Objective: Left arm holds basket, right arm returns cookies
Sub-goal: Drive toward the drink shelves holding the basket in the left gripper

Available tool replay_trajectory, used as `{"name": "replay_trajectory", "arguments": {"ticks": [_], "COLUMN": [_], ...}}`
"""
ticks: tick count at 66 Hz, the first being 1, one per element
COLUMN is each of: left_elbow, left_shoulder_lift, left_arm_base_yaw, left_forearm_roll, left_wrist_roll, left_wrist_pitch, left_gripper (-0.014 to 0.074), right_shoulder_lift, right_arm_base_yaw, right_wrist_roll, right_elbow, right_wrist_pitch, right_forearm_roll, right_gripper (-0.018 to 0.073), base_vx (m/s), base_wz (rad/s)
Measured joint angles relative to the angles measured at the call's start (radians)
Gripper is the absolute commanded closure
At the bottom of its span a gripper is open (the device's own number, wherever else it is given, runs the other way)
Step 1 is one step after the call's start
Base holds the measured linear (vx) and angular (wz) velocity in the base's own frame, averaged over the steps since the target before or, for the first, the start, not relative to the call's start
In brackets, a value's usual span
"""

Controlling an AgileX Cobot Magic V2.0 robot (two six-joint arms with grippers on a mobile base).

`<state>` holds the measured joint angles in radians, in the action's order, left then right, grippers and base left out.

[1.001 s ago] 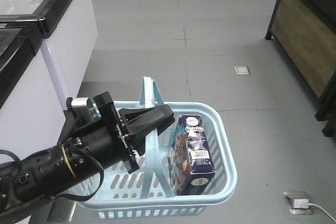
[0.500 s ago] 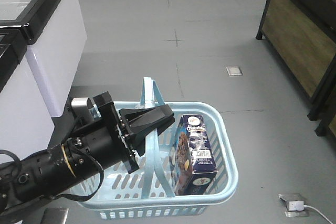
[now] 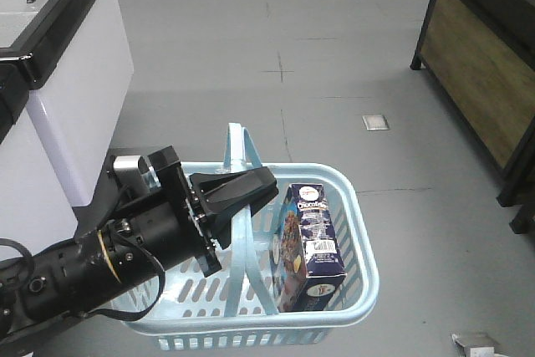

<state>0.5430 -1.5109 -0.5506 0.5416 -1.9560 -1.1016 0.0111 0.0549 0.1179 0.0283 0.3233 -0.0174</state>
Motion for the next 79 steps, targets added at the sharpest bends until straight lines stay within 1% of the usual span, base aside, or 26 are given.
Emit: {"name": "replay_trajectory", "arguments": {"ticks": [35, 79], "left_elbow": [0.000, 0.000], "left_shoulder_lift": [0.000, 0.000], "left_arm_base_yaw": [0.000, 0.000], "left_forearm_roll": [0.000, 0.000], "left_wrist_roll": [0.000, 0.000], "left_wrist_pitch": [0.000, 0.000], "left_gripper": [0.0599, 0.0599], "right_shoulder_lift": [0.000, 0.000], "right_arm_base_yaw": [0.000, 0.000], "right_wrist_roll": [0.000, 0.000], "right_elbow": [0.000, 0.000], "right_wrist_pitch": [0.000, 0.000], "right_forearm_roll": [0.000, 0.000], "right_gripper": [0.0556, 0.0556], "base_vx": [0.34, 0.46], "base_wz": [0.03, -0.01]}}
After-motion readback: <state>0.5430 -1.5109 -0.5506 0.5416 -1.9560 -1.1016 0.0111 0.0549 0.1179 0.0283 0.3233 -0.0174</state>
